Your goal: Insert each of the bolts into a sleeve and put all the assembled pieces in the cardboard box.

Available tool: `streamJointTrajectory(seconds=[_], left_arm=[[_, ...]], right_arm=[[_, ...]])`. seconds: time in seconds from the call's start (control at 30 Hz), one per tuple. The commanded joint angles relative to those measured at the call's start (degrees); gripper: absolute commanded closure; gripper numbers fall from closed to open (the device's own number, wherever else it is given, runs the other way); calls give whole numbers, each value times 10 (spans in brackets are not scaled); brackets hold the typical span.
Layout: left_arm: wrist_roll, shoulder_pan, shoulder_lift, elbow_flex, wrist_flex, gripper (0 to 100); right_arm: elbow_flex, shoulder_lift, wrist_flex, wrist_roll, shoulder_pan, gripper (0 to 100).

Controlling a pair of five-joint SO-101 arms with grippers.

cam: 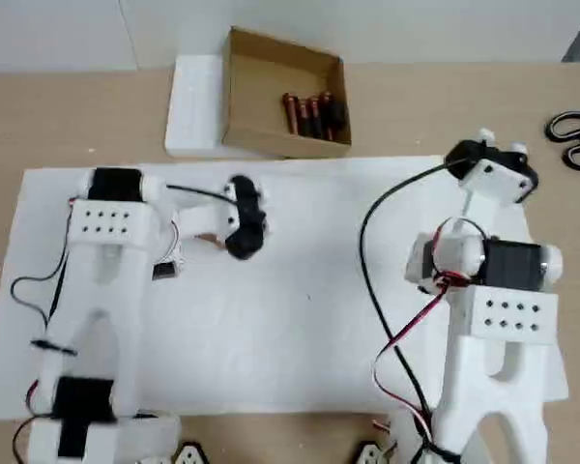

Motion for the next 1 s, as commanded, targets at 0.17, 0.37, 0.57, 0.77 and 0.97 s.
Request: streamJointTrajectory(seconds=[0.17,0.37,0.57,0.77,0.97], left_arm=[[-169,-18,56,-36,-6,994],[-202,1,61,-79,-11,991],[-218,33,62,-80,-51,963],[-223,41,105,-86,-137,900],[-232,38,210,-182,-114,900]], right_arm=[[8,-15,-12,33,50,996],[32,-13,-13,32,51,996],[59,-14,-15,31,52,996],[66,-13,-51,31,53,996],[66,-11,-70,32,53,996]])
